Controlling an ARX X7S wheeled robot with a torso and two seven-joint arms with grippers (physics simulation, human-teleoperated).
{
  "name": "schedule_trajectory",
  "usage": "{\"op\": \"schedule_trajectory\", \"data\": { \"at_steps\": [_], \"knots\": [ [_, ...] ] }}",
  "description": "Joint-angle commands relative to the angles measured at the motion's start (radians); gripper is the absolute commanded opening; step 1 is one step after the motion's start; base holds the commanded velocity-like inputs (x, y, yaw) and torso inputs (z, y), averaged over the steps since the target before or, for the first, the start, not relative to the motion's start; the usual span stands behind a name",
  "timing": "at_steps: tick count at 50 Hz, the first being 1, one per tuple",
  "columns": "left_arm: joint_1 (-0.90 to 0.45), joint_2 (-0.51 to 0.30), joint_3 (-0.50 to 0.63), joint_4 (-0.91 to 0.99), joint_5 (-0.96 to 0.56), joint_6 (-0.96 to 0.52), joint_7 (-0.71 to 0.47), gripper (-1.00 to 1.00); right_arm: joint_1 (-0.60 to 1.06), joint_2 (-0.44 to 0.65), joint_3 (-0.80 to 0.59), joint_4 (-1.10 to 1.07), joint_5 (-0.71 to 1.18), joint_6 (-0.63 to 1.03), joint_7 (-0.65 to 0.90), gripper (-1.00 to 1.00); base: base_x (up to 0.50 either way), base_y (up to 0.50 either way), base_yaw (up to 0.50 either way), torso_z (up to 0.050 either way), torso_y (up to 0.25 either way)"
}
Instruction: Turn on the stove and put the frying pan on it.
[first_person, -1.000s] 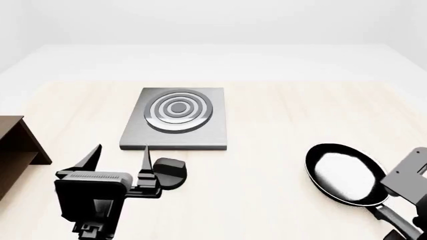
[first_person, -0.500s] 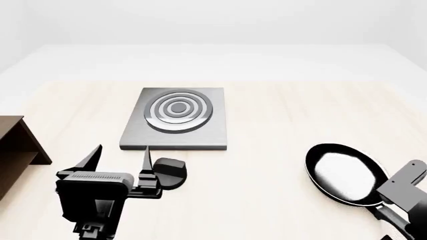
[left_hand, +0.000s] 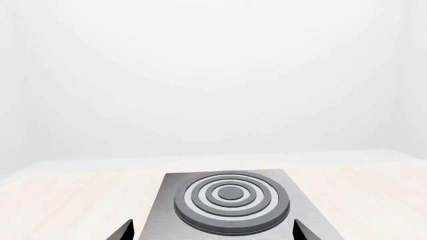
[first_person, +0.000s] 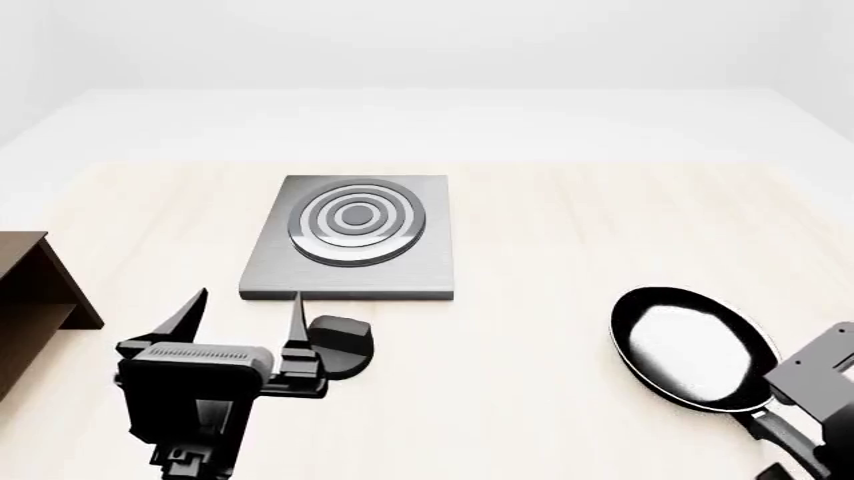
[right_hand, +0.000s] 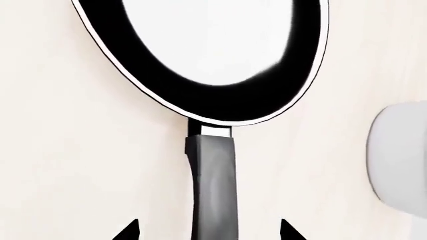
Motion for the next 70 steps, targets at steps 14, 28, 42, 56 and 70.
{"op": "schedule_trajectory", "data": {
  "at_steps": [14,28,42,56,70],
  "knots": [
    [-0.005,-0.009,0.017,0.007,0.008,-0.007,-0.014,1.00,-0.087,-0.044,-0.033,0.120,-0.060,-0.152,-0.013,1.00,0.00,0.00,0.00,0.000,0.000],
    [-0.004,-0.008,0.031,0.000,0.015,0.001,-0.021,1.00,-0.113,-0.037,-0.030,0.157,-0.057,-0.188,0.012,1.00,0.00,0.00,0.00,0.000,0.000],
    [-0.005,-0.011,0.034,-0.002,0.014,0.002,-0.026,1.00,-0.133,-0.074,-0.036,0.207,-0.085,-0.238,0.016,1.00,0.00,0.00,0.00,0.000,0.000],
    [-0.004,-0.015,0.034,-0.007,0.009,0.009,-0.030,1.00,-0.169,-0.119,-0.038,0.269,-0.092,-0.298,0.022,1.00,0.00,0.00,0.00,0.000,0.000],
    [-0.003,-0.020,0.033,-0.003,0.002,0.010,-0.035,1.00,-0.137,-0.072,-0.021,0.195,-0.086,-0.274,0.022,-1.00,0.00,0.00,0.00,-0.001,0.000]
  ]
}}
